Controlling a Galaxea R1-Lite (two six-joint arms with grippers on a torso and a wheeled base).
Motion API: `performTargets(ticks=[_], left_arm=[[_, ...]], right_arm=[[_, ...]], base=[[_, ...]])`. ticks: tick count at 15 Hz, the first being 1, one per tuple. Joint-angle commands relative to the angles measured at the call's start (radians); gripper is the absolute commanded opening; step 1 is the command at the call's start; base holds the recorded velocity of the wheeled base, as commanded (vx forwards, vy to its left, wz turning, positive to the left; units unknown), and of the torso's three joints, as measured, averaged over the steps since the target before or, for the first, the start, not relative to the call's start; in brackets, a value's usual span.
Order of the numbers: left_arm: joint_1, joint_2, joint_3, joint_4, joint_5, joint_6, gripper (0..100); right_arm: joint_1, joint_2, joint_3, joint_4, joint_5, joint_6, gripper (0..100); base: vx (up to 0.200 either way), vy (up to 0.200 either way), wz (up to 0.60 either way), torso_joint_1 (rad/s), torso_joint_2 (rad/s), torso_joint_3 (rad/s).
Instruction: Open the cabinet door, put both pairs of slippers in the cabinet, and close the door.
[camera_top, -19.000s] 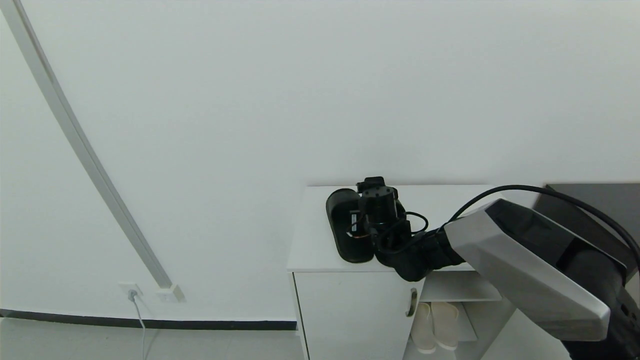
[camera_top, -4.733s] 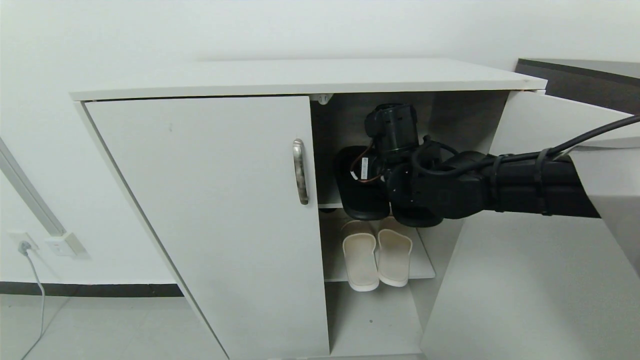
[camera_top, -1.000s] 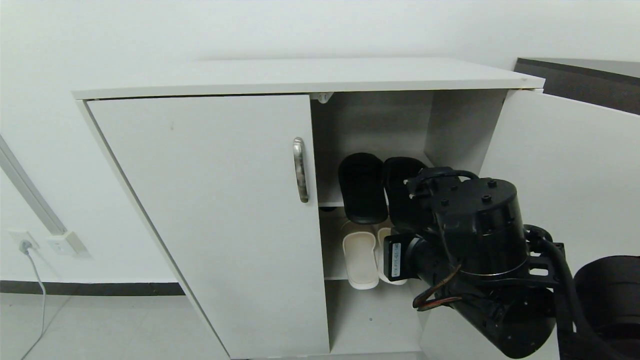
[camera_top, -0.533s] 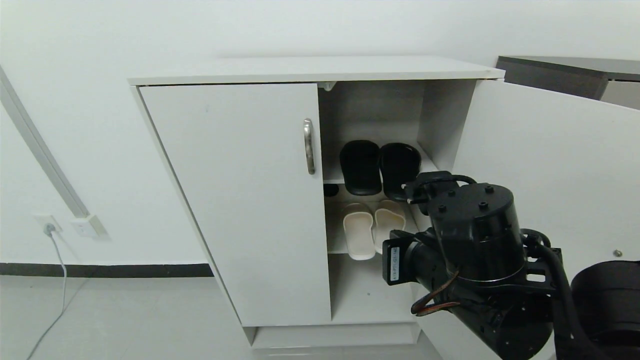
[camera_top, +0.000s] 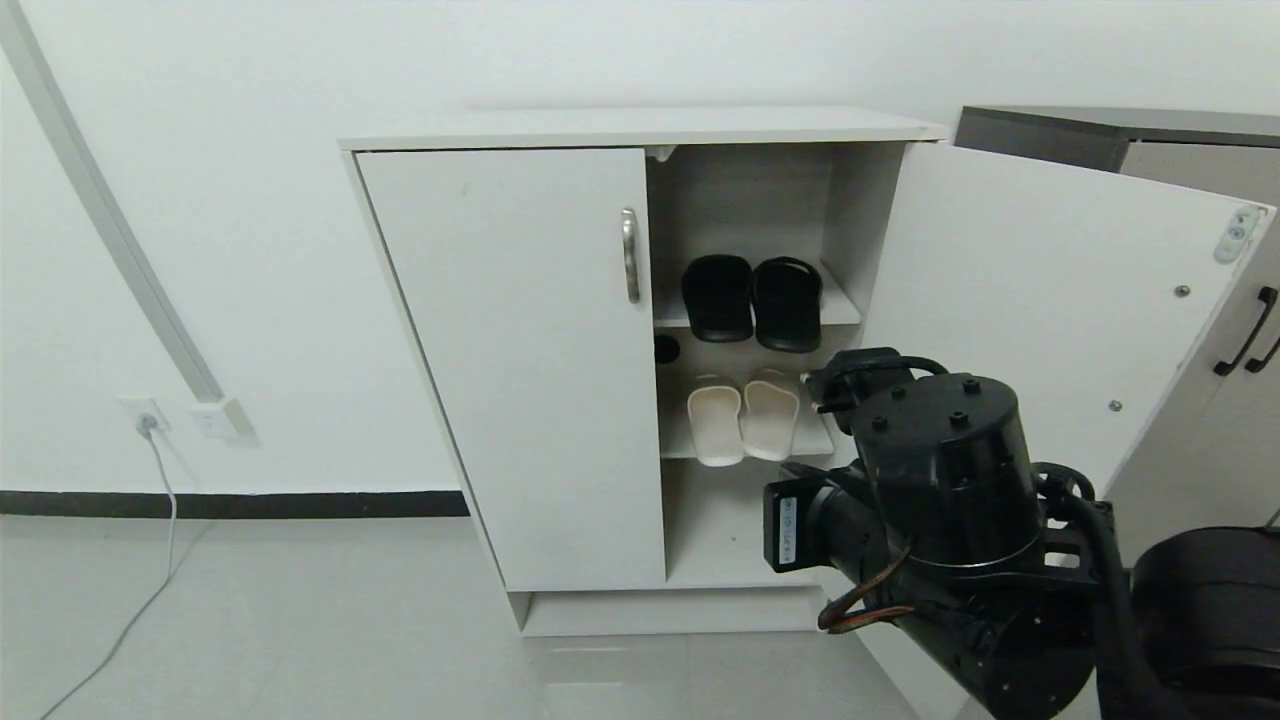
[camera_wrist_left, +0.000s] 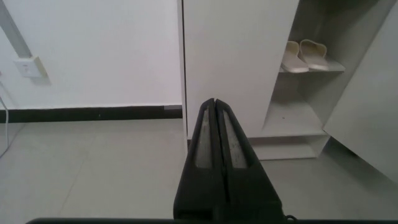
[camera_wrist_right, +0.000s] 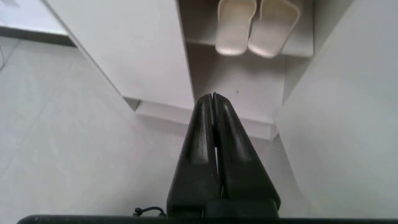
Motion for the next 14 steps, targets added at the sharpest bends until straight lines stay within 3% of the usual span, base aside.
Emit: performTargets(ticks=[1,14], left_arm=[[0.001,0.001,-0.001,0.000,0.000,-0.001,0],[0.001,0.001,-0.001,0.000,0.000,-0.001,0]], right_arm=[[-0.004,0.010,0.004,-0.001,0.000,0.000,0],[-0.008,0.013,0.025,-0.002,0.000,-0.026,0]], base=[[0.000,0.000,0.00,0.000,0.00,0.000],[0.000,0.000,0.00,0.000,0.00,0.000]])
